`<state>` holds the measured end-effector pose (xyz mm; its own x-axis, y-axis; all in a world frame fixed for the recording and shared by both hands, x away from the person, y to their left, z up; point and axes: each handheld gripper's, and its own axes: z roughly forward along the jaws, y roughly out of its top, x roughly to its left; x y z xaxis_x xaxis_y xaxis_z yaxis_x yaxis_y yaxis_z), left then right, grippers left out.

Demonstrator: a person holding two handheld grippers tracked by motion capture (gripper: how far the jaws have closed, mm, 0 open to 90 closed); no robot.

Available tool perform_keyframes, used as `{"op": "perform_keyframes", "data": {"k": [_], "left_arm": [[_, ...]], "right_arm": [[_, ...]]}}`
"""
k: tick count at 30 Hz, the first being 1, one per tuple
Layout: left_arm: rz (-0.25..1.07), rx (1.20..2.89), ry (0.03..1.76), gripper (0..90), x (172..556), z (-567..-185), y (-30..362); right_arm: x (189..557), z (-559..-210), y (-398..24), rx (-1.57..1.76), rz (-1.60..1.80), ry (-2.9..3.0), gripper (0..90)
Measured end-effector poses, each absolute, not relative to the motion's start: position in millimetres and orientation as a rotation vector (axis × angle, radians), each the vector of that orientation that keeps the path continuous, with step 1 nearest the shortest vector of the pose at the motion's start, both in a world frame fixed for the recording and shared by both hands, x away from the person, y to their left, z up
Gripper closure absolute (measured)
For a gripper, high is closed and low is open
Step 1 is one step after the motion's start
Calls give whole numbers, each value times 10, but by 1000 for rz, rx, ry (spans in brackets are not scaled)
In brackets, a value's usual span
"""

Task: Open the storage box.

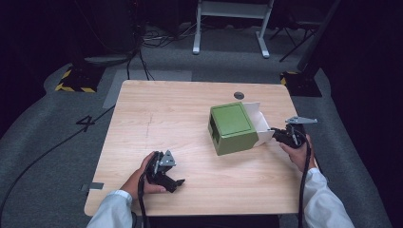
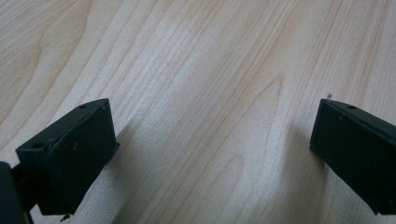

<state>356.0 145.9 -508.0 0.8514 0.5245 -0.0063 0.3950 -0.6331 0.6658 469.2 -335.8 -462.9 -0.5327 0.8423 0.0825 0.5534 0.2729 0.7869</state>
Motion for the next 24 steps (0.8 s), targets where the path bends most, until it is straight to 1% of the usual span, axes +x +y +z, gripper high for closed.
{"op": "perform_keyframes", "data": {"k": [24], "left_arm": [[245,2335,664,5,3560,-5080,1459]], "right_arm": [[4715,-4632,-3578,1302,1138,2166,756]]}}
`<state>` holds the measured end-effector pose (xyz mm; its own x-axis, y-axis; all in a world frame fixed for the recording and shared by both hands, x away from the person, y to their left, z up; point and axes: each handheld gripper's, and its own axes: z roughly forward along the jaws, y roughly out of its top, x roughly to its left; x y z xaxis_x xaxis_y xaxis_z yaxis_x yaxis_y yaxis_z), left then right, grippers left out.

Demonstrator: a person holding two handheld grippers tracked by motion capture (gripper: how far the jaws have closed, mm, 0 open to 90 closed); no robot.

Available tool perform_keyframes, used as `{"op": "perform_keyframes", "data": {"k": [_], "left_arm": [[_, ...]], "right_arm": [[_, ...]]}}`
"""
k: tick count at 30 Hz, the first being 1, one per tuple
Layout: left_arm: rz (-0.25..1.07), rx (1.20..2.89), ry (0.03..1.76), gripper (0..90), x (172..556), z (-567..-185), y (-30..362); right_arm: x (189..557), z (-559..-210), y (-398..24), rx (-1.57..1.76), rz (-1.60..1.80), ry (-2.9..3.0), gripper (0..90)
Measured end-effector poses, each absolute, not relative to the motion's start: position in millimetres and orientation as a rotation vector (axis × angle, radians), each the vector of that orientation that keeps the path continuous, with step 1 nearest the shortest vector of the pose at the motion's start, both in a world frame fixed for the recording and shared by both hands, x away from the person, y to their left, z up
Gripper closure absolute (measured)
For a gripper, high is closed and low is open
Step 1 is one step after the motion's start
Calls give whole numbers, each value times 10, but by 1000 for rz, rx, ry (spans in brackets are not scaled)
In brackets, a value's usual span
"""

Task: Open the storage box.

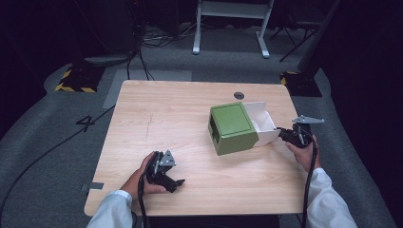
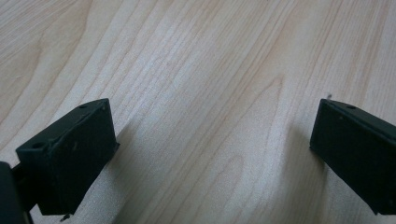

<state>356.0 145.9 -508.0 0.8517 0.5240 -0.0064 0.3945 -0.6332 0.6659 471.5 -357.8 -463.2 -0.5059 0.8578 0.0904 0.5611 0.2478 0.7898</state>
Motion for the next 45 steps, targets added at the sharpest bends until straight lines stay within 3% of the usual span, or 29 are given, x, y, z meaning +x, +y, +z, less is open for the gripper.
{"op": "perform_keyframes", "data": {"k": [27,45], "left_arm": [[245,2335,664,5,3560,-5080,1459],[245,2335,664,5,3560,-5079,1459]], "right_arm": [[4728,-4644,-3622,1293,1120,2157,683],[4689,-4505,-3725,1318,1118,2096,375]]}}
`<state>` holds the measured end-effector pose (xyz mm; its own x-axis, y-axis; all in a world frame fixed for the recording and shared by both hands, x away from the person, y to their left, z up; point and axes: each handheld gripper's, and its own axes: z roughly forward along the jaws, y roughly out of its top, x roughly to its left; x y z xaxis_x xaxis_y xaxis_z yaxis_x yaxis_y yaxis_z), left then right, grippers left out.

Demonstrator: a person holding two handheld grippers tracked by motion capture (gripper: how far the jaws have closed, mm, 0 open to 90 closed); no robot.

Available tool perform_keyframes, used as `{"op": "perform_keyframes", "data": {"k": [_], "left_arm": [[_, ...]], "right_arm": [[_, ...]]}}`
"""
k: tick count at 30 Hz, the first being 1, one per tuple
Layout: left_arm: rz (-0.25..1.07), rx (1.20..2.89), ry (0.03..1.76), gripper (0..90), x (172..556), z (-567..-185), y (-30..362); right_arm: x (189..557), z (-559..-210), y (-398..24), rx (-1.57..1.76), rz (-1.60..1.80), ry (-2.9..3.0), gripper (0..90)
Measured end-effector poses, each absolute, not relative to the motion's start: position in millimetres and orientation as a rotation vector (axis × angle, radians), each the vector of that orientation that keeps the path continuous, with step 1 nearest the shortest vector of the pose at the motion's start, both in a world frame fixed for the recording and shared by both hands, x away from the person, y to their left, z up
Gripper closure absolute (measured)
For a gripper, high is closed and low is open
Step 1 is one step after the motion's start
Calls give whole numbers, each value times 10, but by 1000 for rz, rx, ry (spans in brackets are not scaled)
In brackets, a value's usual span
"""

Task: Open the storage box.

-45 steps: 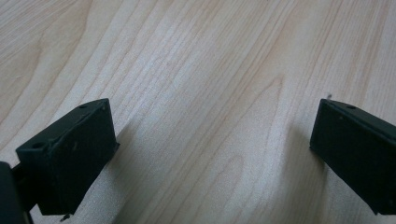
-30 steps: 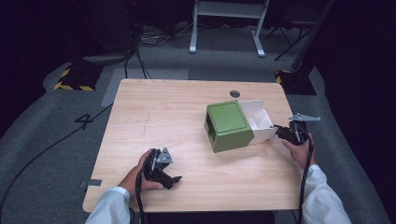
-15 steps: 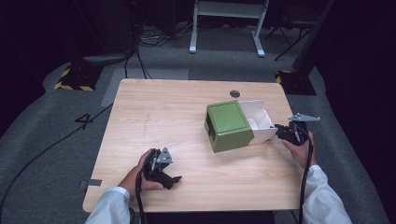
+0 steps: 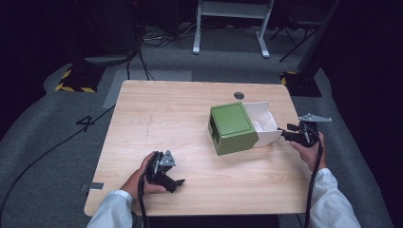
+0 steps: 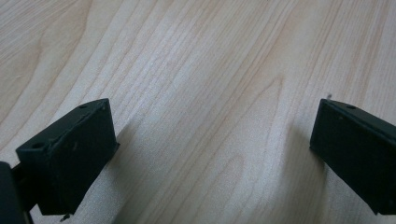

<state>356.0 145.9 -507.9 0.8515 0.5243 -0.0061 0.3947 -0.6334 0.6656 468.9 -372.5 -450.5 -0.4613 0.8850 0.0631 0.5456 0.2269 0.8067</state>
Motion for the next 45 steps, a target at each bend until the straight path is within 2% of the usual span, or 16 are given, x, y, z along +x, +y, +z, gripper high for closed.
{"op": "perform_keyframes", "data": {"k": [12,16,27,45], "left_arm": [[245,2335,664,5,3560,-5080,1459],[245,2335,664,5,3560,-5080,1459],[246,2335,664,5,3560,-5080,1459],[245,2335,665,5,3559,-5080,1459]], "right_arm": [[4646,-4399,-3722,1272,1096,2065,260],[4617,-4338,-3741,1261,1103,2037,247],[4519,-4278,-3764,1232,1098,2044,245],[4109,-4280,-3802,1145,1113,2126,243]]}}
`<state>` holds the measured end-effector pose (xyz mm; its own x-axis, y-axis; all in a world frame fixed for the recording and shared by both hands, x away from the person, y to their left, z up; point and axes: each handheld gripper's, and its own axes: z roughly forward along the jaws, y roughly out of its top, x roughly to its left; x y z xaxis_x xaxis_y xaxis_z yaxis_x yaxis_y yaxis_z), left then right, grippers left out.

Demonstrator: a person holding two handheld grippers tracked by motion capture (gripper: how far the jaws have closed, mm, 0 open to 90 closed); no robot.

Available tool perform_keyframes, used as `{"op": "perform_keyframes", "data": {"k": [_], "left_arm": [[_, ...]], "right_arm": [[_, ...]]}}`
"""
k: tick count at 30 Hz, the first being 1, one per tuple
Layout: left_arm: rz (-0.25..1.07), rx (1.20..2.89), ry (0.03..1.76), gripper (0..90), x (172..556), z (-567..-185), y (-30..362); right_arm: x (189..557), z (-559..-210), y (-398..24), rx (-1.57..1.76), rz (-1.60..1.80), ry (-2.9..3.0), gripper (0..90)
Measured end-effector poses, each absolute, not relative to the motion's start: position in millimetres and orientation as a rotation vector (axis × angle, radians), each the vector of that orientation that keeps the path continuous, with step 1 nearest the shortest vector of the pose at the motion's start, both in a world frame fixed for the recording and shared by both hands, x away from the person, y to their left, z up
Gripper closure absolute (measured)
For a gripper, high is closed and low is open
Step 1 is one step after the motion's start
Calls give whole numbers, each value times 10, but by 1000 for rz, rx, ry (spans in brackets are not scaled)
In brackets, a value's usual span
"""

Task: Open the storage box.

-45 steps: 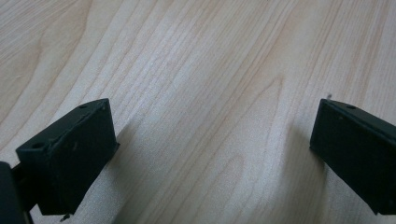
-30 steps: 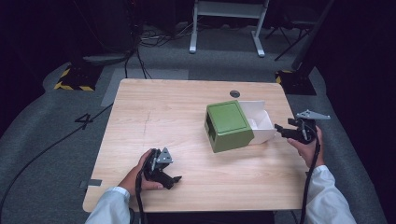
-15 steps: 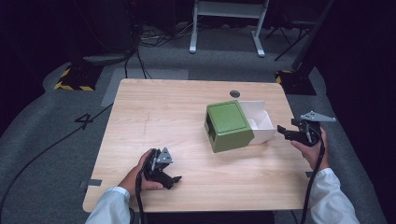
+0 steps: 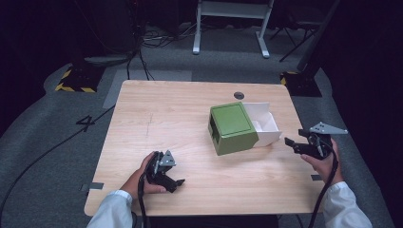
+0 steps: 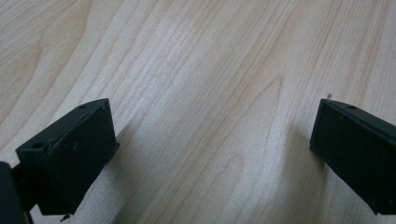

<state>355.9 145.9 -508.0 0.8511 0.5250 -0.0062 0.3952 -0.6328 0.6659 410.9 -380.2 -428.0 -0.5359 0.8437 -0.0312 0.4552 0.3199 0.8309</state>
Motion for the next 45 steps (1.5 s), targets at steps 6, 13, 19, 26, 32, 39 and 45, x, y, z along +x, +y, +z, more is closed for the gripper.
{"op": "perform_keyframes", "data": {"k": [6,13,19,26,32,39,45], "left_arm": [[244,2335,664,4,3561,-5080,1459],[245,2335,665,4,3560,-5080,1459],[245,2335,665,5,3560,-5079,1459],[245,2335,665,4,3561,-5080,1459],[246,2334,667,4,3558,-5080,1459],[247,2334,671,5,3554,-5080,1460],[247,2333,670,5,3553,-5081,1461]], "right_arm": [[3975,-4344,-3755,1094,1116,2177,243],[3860,-4421,-3705,1046,1105,2236,242],[3764,-4551,-3675,1012,1073,2300,239],[3648,-4799,-3694,1005,1045,2378,222],[3572,-4974,-3734,1018,1025,2409,222],[3512,-5067,-3801,1042,1058,2375,213],[3486,-5073,-3812,1047,1061,2367,211]]}}
